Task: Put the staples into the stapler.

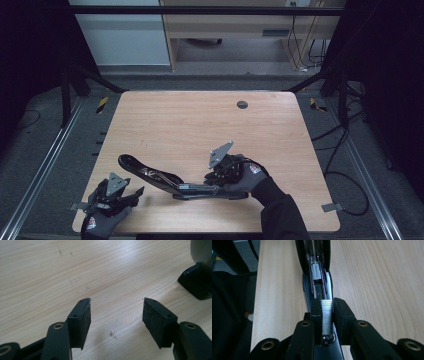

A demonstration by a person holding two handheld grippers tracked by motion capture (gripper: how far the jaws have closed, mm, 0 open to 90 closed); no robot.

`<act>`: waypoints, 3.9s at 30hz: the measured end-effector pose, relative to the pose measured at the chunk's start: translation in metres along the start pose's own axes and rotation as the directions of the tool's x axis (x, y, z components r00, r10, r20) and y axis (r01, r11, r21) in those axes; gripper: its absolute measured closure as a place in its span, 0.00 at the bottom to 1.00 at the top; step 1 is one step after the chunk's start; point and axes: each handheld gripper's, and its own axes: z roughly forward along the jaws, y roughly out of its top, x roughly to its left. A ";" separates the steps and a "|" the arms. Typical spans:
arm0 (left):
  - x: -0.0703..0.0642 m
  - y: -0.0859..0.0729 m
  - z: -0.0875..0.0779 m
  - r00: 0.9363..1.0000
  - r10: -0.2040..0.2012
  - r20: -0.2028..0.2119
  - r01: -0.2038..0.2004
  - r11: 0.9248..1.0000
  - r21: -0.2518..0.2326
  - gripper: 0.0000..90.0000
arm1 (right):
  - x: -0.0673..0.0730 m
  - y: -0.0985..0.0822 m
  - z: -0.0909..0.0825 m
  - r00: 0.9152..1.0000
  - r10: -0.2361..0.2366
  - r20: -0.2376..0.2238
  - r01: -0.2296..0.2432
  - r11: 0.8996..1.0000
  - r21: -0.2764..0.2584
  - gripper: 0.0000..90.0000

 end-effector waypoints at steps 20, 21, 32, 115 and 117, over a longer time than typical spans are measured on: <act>0.000 0.000 0.000 1.000 0.000 -0.002 0.000 1.000 0.003 0.44 | -0.002 -0.005 0.010 1.000 -0.017 -0.018 0.017 0.999 0.028 0.87; 0.000 0.000 0.000 1.000 0.000 -0.002 0.000 1.000 0.003 0.44 | -0.003 -0.005 0.010 1.000 -0.017 -0.020 0.018 0.999 0.028 0.87; 0.000 0.000 0.000 1.000 0.000 -0.002 0.000 1.000 0.002 0.44 | -0.003 -0.006 0.014 1.000 -0.017 -0.021 0.018 0.999 0.051 0.87; 0.000 0.000 0.001 1.000 -0.001 -0.001 0.001 1.000 0.007 0.44 | -0.008 -0.008 0.014 0.996 -0.048 -0.070 0.050 0.998 0.031 0.87; 0.000 0.000 0.001 1.000 -0.001 -0.001 0.001 1.000 0.007 0.44 | -0.008 -0.008 0.014 0.996 -0.053 -0.077 0.055 0.998 0.027 0.87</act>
